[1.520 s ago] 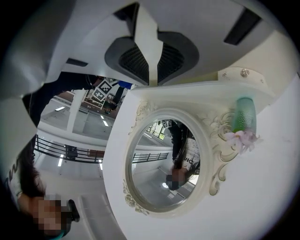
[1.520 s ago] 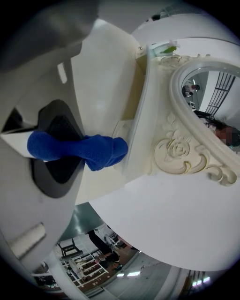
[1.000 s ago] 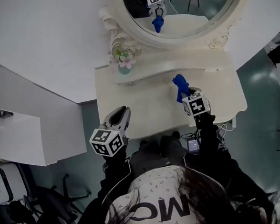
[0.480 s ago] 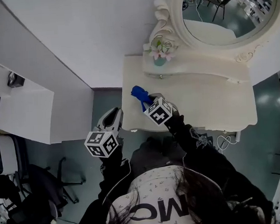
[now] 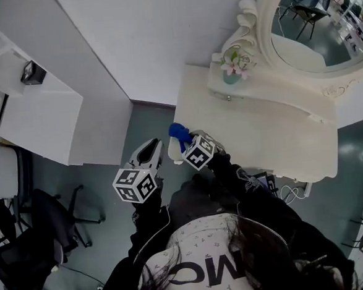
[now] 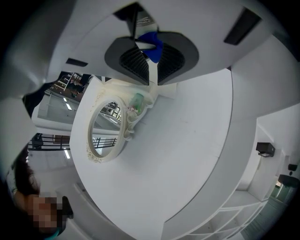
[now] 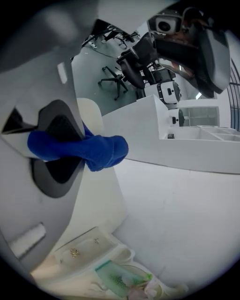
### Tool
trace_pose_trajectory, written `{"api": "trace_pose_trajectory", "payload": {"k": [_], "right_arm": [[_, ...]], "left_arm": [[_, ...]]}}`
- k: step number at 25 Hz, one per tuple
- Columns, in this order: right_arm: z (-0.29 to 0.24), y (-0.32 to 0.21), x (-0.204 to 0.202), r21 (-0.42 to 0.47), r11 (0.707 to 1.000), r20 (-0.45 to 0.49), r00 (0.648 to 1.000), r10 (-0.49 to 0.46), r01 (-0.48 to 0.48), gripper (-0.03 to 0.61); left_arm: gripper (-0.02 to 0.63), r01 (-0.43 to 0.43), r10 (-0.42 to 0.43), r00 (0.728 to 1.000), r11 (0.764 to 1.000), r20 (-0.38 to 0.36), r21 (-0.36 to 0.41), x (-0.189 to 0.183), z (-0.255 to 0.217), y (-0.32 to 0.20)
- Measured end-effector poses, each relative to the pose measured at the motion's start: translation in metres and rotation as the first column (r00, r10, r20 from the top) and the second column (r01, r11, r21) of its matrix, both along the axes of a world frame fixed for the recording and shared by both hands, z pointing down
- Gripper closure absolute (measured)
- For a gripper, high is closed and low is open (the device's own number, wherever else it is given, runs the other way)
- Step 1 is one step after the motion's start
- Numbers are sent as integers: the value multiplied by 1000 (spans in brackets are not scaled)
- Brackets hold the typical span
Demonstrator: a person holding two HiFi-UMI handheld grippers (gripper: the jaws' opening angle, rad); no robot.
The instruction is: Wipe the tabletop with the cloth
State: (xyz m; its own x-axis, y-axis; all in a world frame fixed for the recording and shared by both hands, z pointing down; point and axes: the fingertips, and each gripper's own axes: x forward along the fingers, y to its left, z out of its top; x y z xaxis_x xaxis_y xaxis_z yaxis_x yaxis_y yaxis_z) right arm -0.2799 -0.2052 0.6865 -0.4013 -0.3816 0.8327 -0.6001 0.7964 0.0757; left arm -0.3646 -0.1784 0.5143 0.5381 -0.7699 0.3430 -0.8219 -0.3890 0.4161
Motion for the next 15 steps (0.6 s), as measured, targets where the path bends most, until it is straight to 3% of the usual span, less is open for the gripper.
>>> {"api": "trace_pose_trajectory", "payload": {"k": [4,15], "right_arm": [[0,1,2,46,997,-61,996,-59,62,486],[-5,8,65,44,998,-20,998,51,-50,486]], "left_arm": [[568,-7,7,1000,1000,-6,-12,3,2,-3],[568,-126,126,992,992,6,-1,71,-8,-11]]}}
